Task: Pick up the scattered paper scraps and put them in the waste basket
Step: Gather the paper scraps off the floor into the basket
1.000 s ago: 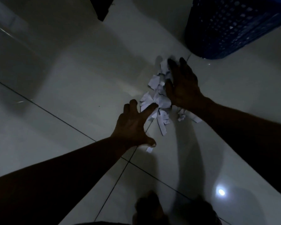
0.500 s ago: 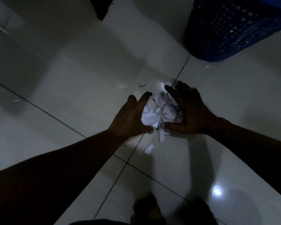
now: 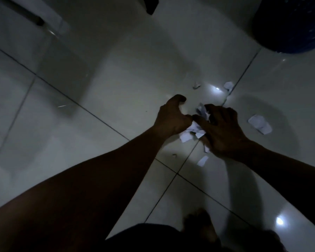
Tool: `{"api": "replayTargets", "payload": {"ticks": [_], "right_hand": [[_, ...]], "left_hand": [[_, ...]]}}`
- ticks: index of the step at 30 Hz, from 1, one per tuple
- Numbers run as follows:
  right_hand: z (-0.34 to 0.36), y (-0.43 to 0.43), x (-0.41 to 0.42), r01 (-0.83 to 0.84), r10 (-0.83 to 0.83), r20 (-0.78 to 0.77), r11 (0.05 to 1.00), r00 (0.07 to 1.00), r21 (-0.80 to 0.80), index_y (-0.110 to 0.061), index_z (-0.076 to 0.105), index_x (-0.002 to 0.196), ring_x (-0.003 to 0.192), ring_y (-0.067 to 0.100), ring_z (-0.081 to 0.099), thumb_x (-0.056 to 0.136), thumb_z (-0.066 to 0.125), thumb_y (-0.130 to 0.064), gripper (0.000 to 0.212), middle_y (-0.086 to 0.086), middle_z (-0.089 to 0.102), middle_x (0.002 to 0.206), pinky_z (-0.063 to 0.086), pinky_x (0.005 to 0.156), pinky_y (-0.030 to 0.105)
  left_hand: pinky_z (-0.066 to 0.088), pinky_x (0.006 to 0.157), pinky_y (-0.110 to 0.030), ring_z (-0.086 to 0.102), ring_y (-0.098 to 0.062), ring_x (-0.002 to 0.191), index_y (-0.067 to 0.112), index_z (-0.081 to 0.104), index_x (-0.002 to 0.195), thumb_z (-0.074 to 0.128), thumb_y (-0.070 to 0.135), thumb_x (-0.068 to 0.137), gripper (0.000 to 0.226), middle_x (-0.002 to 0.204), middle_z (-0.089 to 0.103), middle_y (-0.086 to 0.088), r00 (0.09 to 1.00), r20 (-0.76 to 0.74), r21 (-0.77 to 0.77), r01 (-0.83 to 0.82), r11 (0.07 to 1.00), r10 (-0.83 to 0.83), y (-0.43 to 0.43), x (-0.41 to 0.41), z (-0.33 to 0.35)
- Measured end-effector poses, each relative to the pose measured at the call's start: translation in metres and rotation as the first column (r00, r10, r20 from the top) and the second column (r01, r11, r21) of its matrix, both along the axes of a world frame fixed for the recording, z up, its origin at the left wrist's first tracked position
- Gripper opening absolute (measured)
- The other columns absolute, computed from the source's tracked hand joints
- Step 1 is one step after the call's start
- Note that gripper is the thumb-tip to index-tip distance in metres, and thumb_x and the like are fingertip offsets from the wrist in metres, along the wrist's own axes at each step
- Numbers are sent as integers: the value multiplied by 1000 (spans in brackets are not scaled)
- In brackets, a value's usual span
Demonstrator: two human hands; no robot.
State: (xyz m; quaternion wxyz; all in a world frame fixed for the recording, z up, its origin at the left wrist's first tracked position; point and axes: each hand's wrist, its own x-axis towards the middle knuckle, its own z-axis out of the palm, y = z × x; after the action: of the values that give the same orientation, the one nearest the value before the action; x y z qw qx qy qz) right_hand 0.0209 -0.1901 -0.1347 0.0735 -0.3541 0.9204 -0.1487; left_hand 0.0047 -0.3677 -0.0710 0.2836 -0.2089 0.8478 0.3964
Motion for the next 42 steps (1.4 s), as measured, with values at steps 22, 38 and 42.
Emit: {"api": "replayTargets", "payload": {"ticks": [22, 38, 42], "right_hand": [[91, 25, -83, 564, -426, 474, 802, 771, -198, -6, 62, 98, 62, 11, 55, 97, 48, -33, 30, 3, 61, 81, 44, 63, 30], [211, 45, -130, 523, -475, 228, 701, 850, -485, -17, 49, 74, 47, -4, 53, 101, 43, -27, 29, -11, 50, 50, 32, 44, 3], [231, 53, -154, 492, -497, 142, 700, 856, -518, -10, 57, 91, 59, -7, 54, 101, 41, -30, 27, -10, 57, 72, 35, 53, 5]], "left_hand": [[42, 103, -41, 36, -39, 128, 17, 20, 149, 68, 33, 80, 85, 144, 23, -21, 924, -77, -186, 355, 916, -374, 23, -52, -15], [17, 115, -50, -1, -43, 143, 23, 2, 151, 66, 69, 67, 115, 157, -7, -18, 760, -11, -296, 618, 728, -649, 121, -42, -22], [43, 100, -46, 39, -46, 131, 22, 44, 139, 74, 63, 62, 92, 148, 34, -24, 741, -123, -388, 576, 719, -660, 139, -24, -20]]}}
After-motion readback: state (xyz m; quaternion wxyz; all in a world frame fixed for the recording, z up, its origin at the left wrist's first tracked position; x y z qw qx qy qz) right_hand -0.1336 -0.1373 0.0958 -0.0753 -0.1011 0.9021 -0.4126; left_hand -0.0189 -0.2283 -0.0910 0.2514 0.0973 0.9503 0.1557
